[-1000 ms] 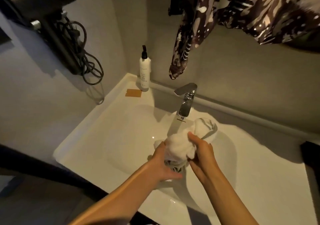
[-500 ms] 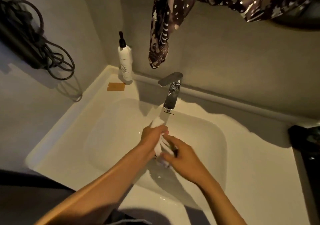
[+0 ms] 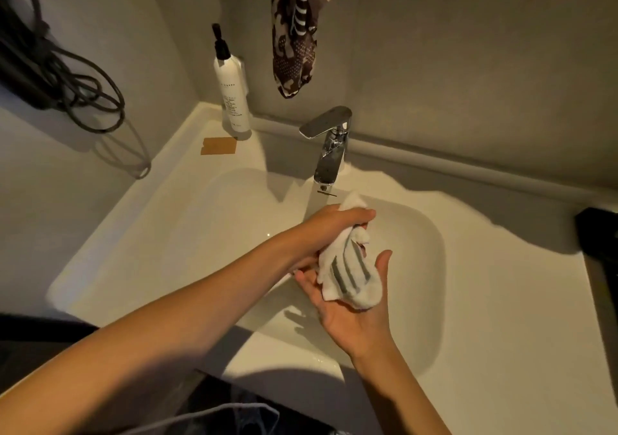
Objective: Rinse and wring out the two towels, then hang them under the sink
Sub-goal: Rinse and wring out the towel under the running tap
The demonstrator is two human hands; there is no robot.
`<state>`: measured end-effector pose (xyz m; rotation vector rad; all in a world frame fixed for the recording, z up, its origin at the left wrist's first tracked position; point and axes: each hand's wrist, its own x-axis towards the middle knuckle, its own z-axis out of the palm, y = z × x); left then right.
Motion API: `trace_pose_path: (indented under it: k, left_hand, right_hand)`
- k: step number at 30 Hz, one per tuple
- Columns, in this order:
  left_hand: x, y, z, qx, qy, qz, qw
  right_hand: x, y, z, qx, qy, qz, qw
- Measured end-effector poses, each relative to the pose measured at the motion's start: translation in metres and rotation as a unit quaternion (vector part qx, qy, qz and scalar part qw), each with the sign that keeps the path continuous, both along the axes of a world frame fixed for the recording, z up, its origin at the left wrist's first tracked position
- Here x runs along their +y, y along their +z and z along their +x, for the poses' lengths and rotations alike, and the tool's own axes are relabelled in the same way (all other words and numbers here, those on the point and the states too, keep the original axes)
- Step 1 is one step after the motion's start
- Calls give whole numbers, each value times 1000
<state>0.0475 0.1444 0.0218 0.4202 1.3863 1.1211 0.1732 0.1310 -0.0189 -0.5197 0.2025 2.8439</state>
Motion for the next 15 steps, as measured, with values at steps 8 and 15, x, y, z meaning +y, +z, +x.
trace_pose_path:
  k: [8,15]
  left_hand:
    - [-2,4,-15,169,-73,8,983]
    - [0,-4,-15,237,-62,-1,969]
  right_hand:
    - [21,-2,-5,-8,131,152,980]
    - [25,1,-15,-184,165,332,910]
